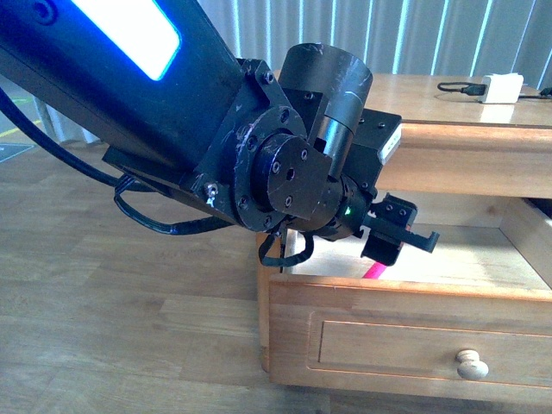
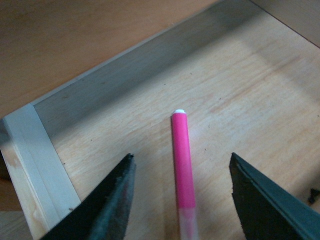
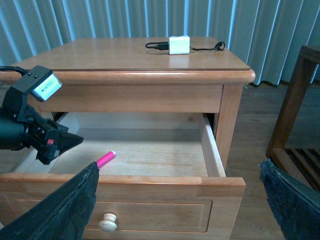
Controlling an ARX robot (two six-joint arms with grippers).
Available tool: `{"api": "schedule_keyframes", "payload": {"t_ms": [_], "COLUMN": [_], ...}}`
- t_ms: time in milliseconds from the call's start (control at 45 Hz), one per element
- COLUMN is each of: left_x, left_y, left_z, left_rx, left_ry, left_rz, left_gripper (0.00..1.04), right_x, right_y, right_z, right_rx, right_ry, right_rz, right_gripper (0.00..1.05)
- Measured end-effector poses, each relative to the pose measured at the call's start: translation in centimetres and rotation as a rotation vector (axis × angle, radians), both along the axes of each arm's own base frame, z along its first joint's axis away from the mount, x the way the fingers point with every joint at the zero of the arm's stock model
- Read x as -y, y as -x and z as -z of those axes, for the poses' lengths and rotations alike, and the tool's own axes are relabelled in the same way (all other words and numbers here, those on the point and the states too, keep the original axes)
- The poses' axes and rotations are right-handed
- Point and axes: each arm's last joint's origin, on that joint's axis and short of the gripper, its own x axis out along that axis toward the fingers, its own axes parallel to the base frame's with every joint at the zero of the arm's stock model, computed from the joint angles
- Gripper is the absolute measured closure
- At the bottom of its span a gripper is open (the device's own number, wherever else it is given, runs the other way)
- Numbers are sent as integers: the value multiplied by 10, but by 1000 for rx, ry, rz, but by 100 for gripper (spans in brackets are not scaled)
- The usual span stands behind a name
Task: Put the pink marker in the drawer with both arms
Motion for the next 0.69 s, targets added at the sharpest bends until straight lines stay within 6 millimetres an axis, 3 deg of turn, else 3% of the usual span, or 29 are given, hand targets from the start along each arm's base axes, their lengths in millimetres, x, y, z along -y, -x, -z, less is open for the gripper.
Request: {"api": "schedule_keyframes", "payload": {"t_ms": [178,333,489,689], "left_x": [-7,-23,-56,-101], "left_y": [18,37,58,88], "left_z": [-13,-39,-71,-93], "left_rx": [50,137,242,287], "left_ry": [-34,-24,9,62], "left_rz": [15,-4,-101,-204], "left_gripper": [24,4,6,6], "right_x": [0,0,0,0], "right_y": [0,0,0,0], "right_z": [0,0,0,0], "right_rx": [0,0,0,0], "right_ry": [0,0,0,0], "right_rz": [0,0,0,0], "right_gripper": [9,9,9,9]}}
